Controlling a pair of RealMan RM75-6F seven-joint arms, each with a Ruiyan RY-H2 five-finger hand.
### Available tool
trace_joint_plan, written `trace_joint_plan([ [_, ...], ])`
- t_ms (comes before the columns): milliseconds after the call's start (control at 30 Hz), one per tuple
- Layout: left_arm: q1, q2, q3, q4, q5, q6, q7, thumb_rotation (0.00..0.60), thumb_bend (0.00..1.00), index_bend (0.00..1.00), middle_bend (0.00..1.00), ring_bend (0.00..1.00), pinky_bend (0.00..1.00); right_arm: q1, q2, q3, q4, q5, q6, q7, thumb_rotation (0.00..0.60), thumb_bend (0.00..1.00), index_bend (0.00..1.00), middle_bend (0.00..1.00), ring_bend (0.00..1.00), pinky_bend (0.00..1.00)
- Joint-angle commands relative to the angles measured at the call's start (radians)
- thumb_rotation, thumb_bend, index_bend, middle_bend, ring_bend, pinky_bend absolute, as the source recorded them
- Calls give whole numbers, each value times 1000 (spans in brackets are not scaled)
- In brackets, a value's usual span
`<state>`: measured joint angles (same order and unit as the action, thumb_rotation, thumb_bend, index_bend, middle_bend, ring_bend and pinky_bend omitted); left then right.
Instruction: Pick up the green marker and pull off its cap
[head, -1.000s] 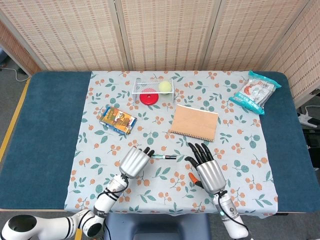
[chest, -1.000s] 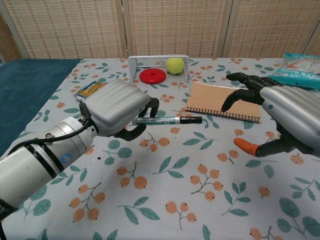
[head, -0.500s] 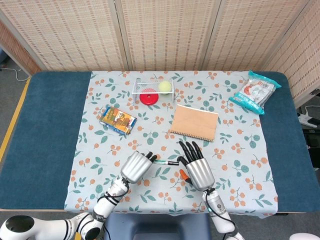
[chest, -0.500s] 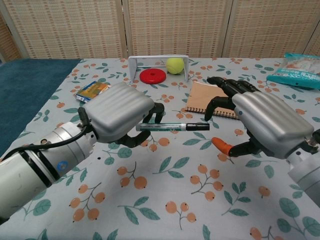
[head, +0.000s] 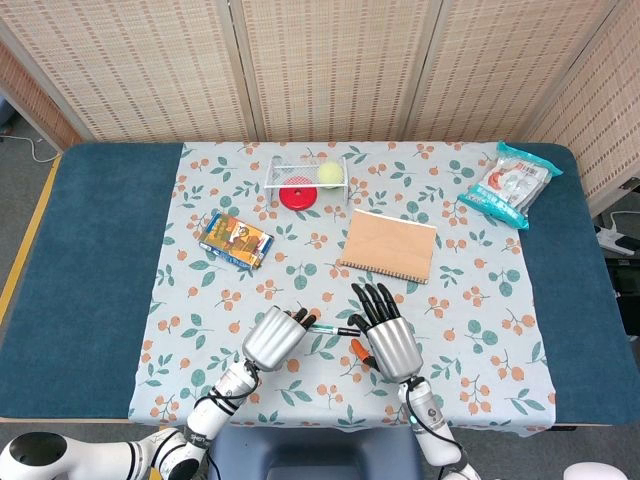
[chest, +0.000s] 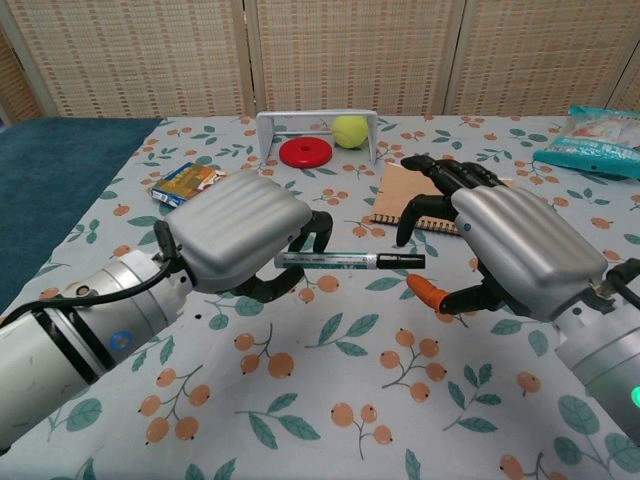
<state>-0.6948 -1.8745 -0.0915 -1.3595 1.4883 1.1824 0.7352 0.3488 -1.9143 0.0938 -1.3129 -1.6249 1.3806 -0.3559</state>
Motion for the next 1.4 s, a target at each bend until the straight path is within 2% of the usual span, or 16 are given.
trace_joint_plan([
  [33,1,0,1,0,3,1,1,600,576,864,989,810,1000,1,-2,-2,0,2,1,4,600,245,455,41,0,0],
  [800,16,5,15,-22,19,-2,12,600,576,862,989,810,1000,7,-9,-16,8,10,10,13,600,282,531,79,0,0],
  [1000,20,7,14,-25,21,-1,10,600,579,862,989,809,1000,8,-11,-12,10,17,11,17,600,343,570,100,0,0],
  [1133,21,9,16,-29,25,-3,9,600,580,862,989,809,1000,9,-17,-11,15,20,13,15,600,412,647,134,0,0],
  [1300,22,10,15,-35,31,0,5,600,581,862,989,809,1000,9,-25,-6,20,20,24,13,600,474,849,233,3,0],
  [1400,24,10,13,-35,32,1,-1,600,587,863,988,809,1000,10,-33,-6,34,5,45,27,600,500,920,274,23,0],
])
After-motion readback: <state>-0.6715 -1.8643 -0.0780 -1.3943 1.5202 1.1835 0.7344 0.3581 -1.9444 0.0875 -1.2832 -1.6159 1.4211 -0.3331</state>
